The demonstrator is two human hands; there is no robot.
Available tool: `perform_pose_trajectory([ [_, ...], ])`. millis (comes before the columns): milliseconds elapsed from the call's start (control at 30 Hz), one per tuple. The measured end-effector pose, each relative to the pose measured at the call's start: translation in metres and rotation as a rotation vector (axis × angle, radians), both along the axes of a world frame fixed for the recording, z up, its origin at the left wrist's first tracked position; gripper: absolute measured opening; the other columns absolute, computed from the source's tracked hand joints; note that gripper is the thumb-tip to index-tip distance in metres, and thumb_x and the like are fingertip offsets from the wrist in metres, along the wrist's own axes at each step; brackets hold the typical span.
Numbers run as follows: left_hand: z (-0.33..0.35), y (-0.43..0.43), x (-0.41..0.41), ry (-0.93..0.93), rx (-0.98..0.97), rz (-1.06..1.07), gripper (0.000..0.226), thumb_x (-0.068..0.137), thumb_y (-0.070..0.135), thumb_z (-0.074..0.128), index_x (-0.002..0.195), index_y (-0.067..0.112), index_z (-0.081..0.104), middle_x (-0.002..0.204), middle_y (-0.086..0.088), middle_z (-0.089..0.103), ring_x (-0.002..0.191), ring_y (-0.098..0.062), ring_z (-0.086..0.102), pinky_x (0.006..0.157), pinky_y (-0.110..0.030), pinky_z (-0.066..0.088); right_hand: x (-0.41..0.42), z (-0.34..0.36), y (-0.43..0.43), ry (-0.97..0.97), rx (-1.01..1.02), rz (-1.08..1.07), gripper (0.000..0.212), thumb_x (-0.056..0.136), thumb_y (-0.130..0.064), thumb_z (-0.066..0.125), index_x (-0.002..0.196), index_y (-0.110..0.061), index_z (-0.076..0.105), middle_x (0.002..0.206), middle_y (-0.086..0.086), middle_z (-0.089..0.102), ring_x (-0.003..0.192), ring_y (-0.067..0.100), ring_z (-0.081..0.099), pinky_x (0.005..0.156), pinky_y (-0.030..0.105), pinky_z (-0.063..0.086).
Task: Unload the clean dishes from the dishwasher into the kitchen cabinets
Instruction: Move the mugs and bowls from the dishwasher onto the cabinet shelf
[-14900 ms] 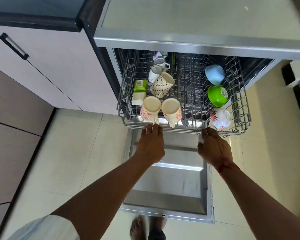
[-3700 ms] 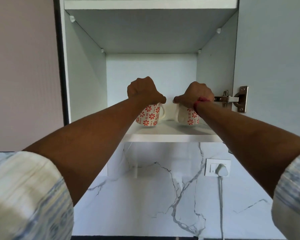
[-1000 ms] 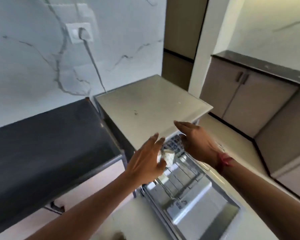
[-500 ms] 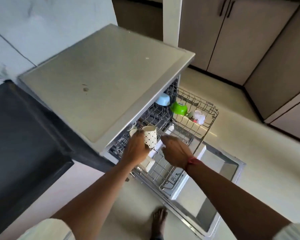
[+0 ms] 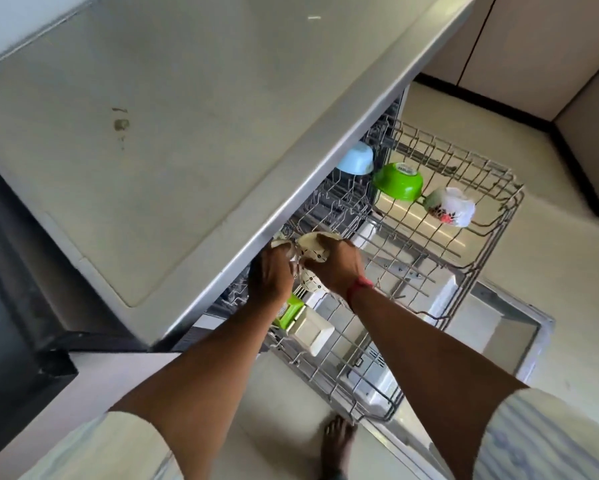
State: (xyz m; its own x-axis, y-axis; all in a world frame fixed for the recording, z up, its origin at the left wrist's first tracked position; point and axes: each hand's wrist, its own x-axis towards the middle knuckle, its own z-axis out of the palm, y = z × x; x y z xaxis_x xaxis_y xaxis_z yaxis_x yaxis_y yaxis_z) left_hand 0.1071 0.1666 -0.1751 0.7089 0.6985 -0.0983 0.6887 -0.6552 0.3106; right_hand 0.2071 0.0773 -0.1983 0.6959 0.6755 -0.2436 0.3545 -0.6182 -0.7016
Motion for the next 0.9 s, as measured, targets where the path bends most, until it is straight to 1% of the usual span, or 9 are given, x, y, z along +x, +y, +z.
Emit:
perform_pose_trajectory([
  [133, -0.006, -0.006, -0.003, -0.061, 0.005, 0.038, 0.018, 0.088, 0.001, 0.064, 0.104, 0.005, 0.071, 0.120, -0.018, 0.063, 0.099, -0.025, 0.064, 0.073, -0.019, 0.048, -0.012, -0.002, -0.011, -0.055, 0.078, -0.056, 0.055, 0.078, -0.042, 0.076, 0.124, -0.014, 0.064, 0.113, 0.015, 0.067, 0.105, 0.031, 0.058, 0.080, 0.031, 0.046],
  [267, 0.001, -0.013, -0.010, -0.177, -0.002, 0.089, 0.017, 0.088, -0.001, 0.064, 0.103, -0.001, 0.071, 0.116, -0.020, 0.065, 0.090, -0.020, 0.062, 0.074, -0.014, 0.041, -0.026, 0.016, -0.040, -0.072, 0.199, -0.162, 0.062, 0.075, -0.040, 0.079, 0.130, -0.017, 0.061, 0.129, 0.018, 0.056, 0.113, 0.032, 0.057, 0.094, 0.028, 0.044],
  [333, 0.008, -0.014, -0.012, -0.221, 0.005, 0.107, 0.023, 0.091, 0.001, 0.062, 0.113, 0.002, 0.068, 0.118, -0.018, 0.064, 0.089, -0.016, 0.055, 0.077, -0.018, 0.046, -0.025, 0.031, -0.054, -0.106, 0.257, -0.207, 0.063, 0.075, -0.040, 0.080, 0.131, -0.016, 0.061, 0.130, 0.018, 0.054, 0.115, 0.033, 0.055, 0.095, 0.028, 0.043],
  [400, 0.025, -0.022, -0.017, -0.278, 0.006, 0.112, 0.029, 0.091, 0.003, 0.062, 0.120, 0.005, 0.066, 0.124, -0.015, 0.062, 0.102, -0.023, 0.058, 0.084, -0.019, 0.049, -0.024, 0.055, -0.077, -0.133, 0.295, -0.208, 0.064, 0.075, -0.037, 0.081, 0.131, -0.014, 0.060, 0.132, 0.018, 0.053, 0.117, 0.032, 0.055, 0.098, 0.036, 0.048],
  [467, 0.050, -0.039, -0.026, -0.359, -0.009, 0.091, 0.031, 0.090, 0.006, 0.064, 0.121, 0.007, 0.067, 0.125, -0.013, 0.061, 0.112, -0.027, 0.055, 0.091, -0.010, 0.039, -0.027, 0.082, -0.105, -0.178, 0.335, -0.188, 0.064, 0.074, -0.034, 0.082, 0.130, -0.012, 0.061, 0.133, 0.018, 0.052, 0.117, 0.032, 0.055, 0.094, 0.047, 0.053],
  [533, 0.076, -0.066, -0.041, -0.407, -0.015, 0.053, 0.032, 0.090, 0.013, 0.067, 0.122, 0.011, 0.067, 0.126, -0.012, 0.059, 0.116, -0.026, 0.052, 0.101, -0.015, 0.036, -0.035, 0.112, -0.137, -0.265, 0.364, -0.164, 0.064, 0.072, -0.032, 0.083, 0.129, -0.012, 0.061, 0.132, 0.018, 0.053, 0.116, 0.031, 0.056, 0.087, 0.049, 0.056],
  [700, 0.149, -0.146, -0.094, -0.588, -0.035, -0.005, 0.030, 0.085, 0.022, 0.073, 0.114, 0.018, 0.072, 0.125, -0.010, 0.055, 0.112, -0.017, 0.048, 0.091, -0.011, 0.044, -0.070, 0.194, -0.213, -0.464, 0.483, -0.066, 0.062, 0.068, -0.031, 0.085, 0.124, -0.016, 0.064, 0.134, 0.011, 0.054, 0.116, 0.023, 0.055, 0.091, 0.026, 0.048],
  [800, 0.209, -0.177, -0.125, -0.731, -0.003, -0.027, 0.030, 0.083, 0.018, 0.075, 0.113, 0.016, 0.072, 0.124, -0.011, 0.053, 0.111, -0.021, 0.053, 0.088, -0.036, 0.057, -0.094, 0.256, -0.237, -0.510, 0.586, 0.075, 0.059, 0.076, -0.035, 0.080, 0.129, -0.021, 0.059, 0.139, 0.007, 0.049, 0.124, 0.015, 0.050, 0.100, 0.011, 0.039],
  [900, 0.276, -0.184, -0.154, -0.857, 0.108, 0.008, 0.030, 0.083, 0.020, 0.075, 0.112, 0.012, 0.073, 0.124, -0.014, 0.054, 0.110, -0.024, 0.057, 0.089, -0.041, 0.055, -0.119, 0.315, -0.240, -0.553, 0.672, 0.175, 0.060, 0.078, -0.042, 0.075, 0.132, -0.021, 0.056, 0.139, 0.008, 0.050, 0.125, 0.016, 0.050, 0.099, 0.009, 0.039],
])
